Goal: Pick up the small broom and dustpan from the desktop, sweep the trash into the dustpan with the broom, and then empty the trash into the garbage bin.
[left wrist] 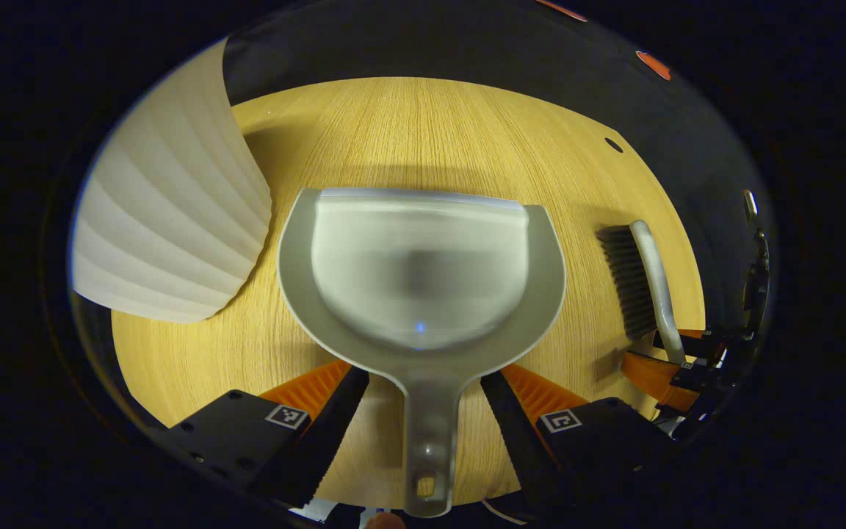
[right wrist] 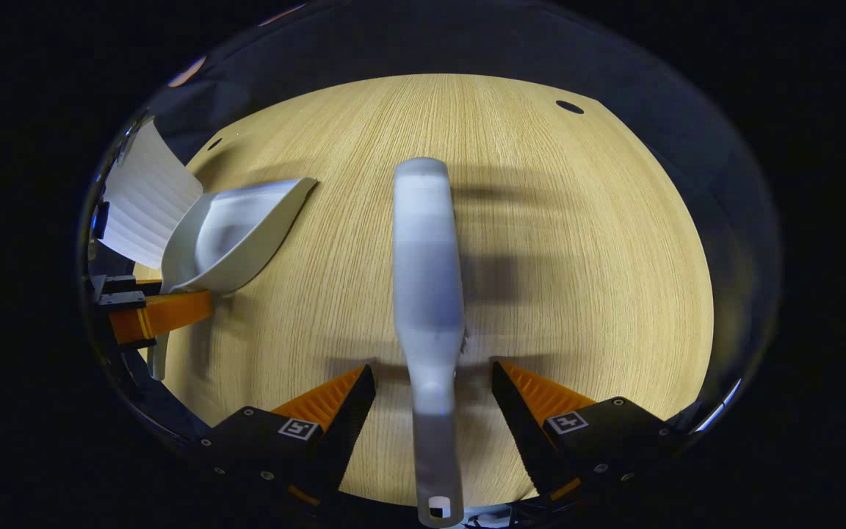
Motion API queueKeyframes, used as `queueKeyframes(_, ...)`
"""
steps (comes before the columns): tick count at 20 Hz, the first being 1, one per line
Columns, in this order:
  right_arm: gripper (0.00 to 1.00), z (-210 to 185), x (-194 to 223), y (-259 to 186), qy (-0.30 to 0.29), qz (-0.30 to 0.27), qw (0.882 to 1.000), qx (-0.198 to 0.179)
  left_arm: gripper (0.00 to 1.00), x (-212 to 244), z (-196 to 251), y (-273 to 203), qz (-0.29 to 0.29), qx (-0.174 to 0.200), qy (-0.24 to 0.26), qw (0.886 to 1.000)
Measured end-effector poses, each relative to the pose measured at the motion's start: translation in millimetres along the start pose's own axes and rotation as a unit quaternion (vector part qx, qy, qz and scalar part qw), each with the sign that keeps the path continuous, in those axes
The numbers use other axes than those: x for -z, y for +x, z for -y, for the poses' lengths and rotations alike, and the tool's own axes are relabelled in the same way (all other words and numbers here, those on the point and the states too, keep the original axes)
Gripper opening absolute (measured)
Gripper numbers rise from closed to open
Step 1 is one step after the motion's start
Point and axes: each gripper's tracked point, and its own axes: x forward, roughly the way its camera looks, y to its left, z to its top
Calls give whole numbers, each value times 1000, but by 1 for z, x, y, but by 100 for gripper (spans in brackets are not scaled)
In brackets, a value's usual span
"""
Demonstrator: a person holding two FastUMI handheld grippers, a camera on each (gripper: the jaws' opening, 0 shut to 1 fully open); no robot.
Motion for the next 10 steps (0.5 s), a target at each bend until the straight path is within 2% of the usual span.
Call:
queueKeyframes(3, 97, 0, -12, -16, 18, 29, 999, -13, 99, -18, 7, -19, 22, 3, 29, 999)
queueKeyframes(4, 97, -1, -18, -26, 22, 45, 999, -18, 99, 13, -6, -33, 36, 2, 45, 998)
queueKeyframes(5, 97, 0, -24, -37, 24, 62, 998, -20, 98, -18, 3, -39, 51, 0, 53, 997)
queueKeyframes(10, 97, -1, -73, -111, 15, 170, 985, -21, 98, -53, 8, -112, 157, -12, 83, 984)
